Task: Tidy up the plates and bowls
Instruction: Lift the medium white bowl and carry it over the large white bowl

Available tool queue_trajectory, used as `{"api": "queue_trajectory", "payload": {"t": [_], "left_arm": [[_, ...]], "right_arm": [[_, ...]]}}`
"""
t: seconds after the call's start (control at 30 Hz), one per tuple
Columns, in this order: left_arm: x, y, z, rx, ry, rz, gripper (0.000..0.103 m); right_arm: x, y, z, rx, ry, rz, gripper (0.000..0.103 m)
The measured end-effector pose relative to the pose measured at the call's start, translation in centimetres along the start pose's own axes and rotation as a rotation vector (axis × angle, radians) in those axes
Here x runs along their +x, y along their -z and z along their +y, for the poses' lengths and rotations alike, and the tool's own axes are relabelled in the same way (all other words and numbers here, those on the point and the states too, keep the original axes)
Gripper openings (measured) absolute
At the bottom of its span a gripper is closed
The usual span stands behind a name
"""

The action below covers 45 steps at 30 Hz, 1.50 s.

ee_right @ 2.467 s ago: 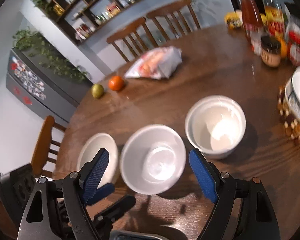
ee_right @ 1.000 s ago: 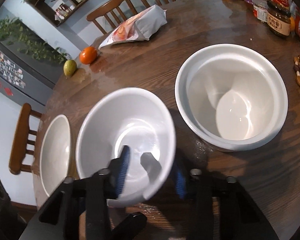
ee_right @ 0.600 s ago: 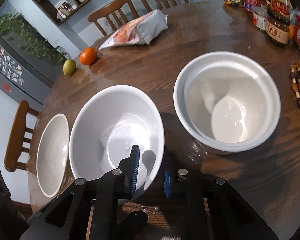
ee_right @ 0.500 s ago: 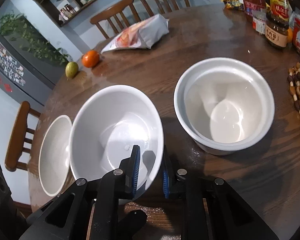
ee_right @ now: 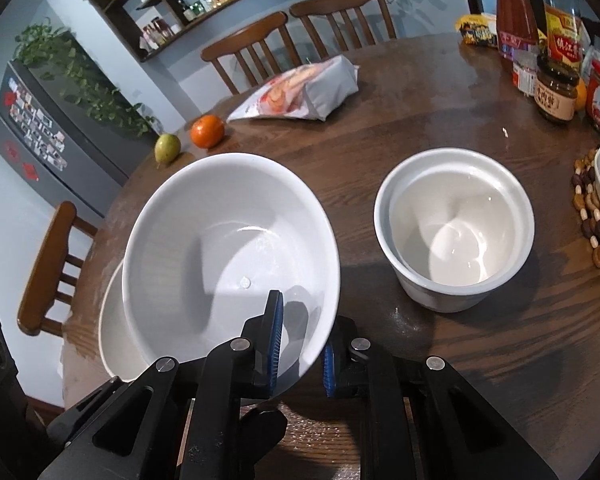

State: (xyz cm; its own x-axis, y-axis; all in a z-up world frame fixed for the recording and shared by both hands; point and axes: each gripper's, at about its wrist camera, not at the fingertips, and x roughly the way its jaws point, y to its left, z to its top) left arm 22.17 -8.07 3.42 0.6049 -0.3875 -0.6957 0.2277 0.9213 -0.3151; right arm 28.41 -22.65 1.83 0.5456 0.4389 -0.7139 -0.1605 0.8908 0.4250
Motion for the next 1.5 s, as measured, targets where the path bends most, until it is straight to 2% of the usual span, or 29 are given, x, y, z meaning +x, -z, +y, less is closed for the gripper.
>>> {"api": "queue_trajectory", "payload": {"t": [0.3, 0.5, 0.6, 0.87, 1.0, 1.17, 1.3, 1.5], "left_arm": [[-2.1, -0.3, 0.4, 0.029, -0.028, -0.051, 0.061], [-4.3, -0.5, 1.5, 0.01, -0.044, -0.1, 0.061], [-5.3, -0.9, 2.7, -0.028, -0.055, -0.089, 0.061], [-7.2, -1.5, 6.3, -0.117, -0.126, -0.075, 0.063], [-7.1, -1.7, 7.9, -0.145, -0.142, -0.051, 0.066], [-6.1, -1.9, 9.8, -0.212, -0.11, 0.008, 0.066], [-5.4, -2.0, 10.3, -0.242, -0.095, 0.049, 0.066], [-4.9, -1.8, 9.7, -0.219, -0.089, 0.084, 0.068]], "right_arm": [[-1.8, 0.1, 2.0, -0.059, -0.025, -0.063, 0.019], [-2.6, -0.4, 4.1, -0.106, -0.035, -0.071, 0.019], [-2.5, -0.8, 5.9, -0.139, -0.037, -0.066, 0.019], [-0.4, -1.4, 10.7, -0.241, -0.081, 0.024, 0.019], [1.3, -1.9, 11.9, -0.259, -0.108, 0.085, 0.019], [4.3, -2.4, 12.1, -0.256, -0.128, 0.195, 0.019], [5.4, -2.3, 11.9, -0.266, -0.134, 0.23, 0.019], [5.8, -2.1, 11.1, -0.26, -0.131, 0.273, 0.019]]}}
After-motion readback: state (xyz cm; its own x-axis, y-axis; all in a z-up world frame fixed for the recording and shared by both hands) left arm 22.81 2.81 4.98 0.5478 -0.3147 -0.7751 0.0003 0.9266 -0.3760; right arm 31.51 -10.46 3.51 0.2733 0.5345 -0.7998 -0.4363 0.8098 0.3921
